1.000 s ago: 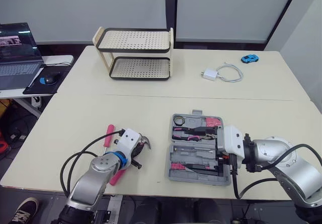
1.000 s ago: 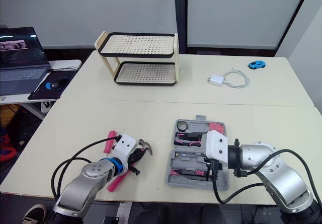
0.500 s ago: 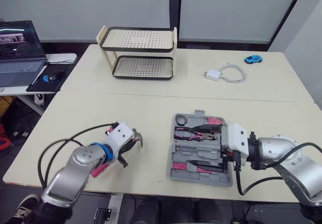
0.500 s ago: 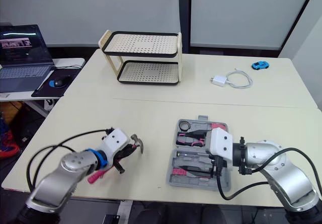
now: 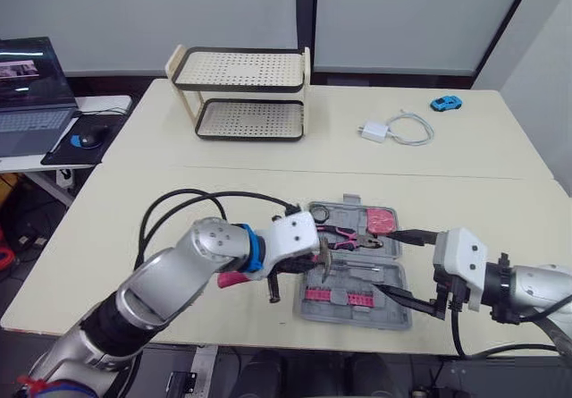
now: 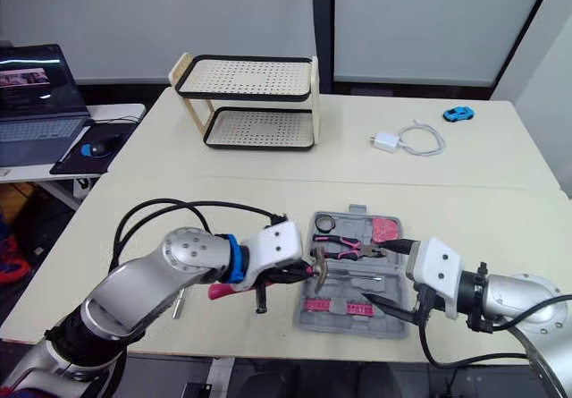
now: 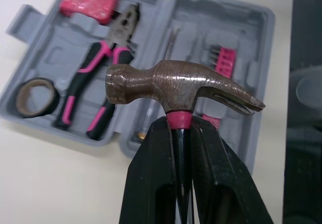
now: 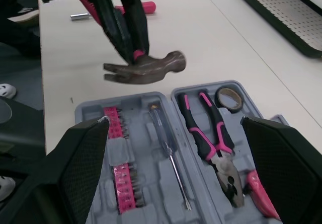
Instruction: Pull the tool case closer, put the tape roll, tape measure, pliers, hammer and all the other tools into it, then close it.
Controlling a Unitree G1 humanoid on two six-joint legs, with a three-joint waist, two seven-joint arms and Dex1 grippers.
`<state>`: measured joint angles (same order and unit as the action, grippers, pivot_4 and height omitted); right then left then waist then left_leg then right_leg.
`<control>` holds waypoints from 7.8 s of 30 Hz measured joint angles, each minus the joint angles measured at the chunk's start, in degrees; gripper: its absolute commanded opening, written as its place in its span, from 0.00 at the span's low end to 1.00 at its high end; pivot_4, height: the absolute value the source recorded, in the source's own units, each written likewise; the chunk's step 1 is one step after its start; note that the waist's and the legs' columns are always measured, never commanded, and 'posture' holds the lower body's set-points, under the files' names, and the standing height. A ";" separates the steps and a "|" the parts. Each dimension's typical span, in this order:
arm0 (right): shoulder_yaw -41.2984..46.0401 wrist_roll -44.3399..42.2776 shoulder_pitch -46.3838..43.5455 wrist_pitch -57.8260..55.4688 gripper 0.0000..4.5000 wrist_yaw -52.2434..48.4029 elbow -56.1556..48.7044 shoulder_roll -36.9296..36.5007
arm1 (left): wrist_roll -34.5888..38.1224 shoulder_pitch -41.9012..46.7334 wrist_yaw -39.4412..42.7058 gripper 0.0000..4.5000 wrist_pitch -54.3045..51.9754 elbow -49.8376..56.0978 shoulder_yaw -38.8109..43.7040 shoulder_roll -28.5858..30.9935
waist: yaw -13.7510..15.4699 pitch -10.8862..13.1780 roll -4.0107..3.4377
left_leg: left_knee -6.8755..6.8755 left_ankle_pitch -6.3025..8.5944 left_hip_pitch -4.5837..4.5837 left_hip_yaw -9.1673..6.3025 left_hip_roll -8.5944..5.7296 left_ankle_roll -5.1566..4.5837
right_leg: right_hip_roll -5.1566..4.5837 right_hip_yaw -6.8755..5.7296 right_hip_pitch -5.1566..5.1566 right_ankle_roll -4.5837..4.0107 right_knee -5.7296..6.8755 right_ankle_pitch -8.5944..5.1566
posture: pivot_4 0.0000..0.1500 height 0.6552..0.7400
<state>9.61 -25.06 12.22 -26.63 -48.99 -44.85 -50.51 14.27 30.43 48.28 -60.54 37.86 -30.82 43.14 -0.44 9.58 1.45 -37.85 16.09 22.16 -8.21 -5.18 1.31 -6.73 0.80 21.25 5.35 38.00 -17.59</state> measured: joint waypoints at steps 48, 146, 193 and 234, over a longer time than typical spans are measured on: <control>25.97 -12.82 28.01 -10.53 1.00 9.54 -13.44 -9.79 | -19.57 11.17 -8.25 0.02 12.88 -37.01 -25.16 -35.57 | 1.58 0.07 0.08 | -0.18 -0.02 -0.02 0.27 0.03 -0.10 | -0.09 0.12 -0.10 0.13 0.01 0.07 | 1.00 1.00; 23.04 -16.36 25.50 -10.83 1.00 16.67 -13.47 -11.55 | -19.22 -4.36 5.67 0.00 52.44 -50.83 -4.22 -29.97 | 1.62 -0.11 -0.03 | -0.19 -0.02 -0.35 0.25 0.01 -0.21 | -0.14 0.07 -0.43 0.15 0.04 0.09 | 1.00 1.00; 16.05 2.79 6.04 5.18 1.00 -4.08 23.47 -0.87 | 0.36 -34.18 3.91 0.99 39.82 -47.08 57.18 8.20 | 0.28 -0.10 -0.16 | 0.01 0.07 -0.32 0.30 0.06 -0.26 | -0.26 0.06 0.06 0.10 0.03 0.10 | 1.00 1.00; -12.60 -13.90 -25.46 -8.90 1.00 -1.14 5.72 8.04 | 3.69 -43.75 0.99 0.99 34.53 -36.26 60.85 7.11 | 0.26 -0.09 -0.14 | 0.02 0.10 -0.27 0.32 0.15 -0.22 | -0.24 0.06 0.26 0.06 -0.02 0.12 | 1.00 1.00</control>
<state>-2.99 -38.96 -13.23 -35.52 -50.13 -39.13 -42.47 17.96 -13.32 49.27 -26.00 1.60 30.03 50.25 -0.18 9.49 1.30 -37.83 16.19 21.89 -7.88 -5.04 1.09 -6.97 0.85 21.51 5.41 37.98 -17.46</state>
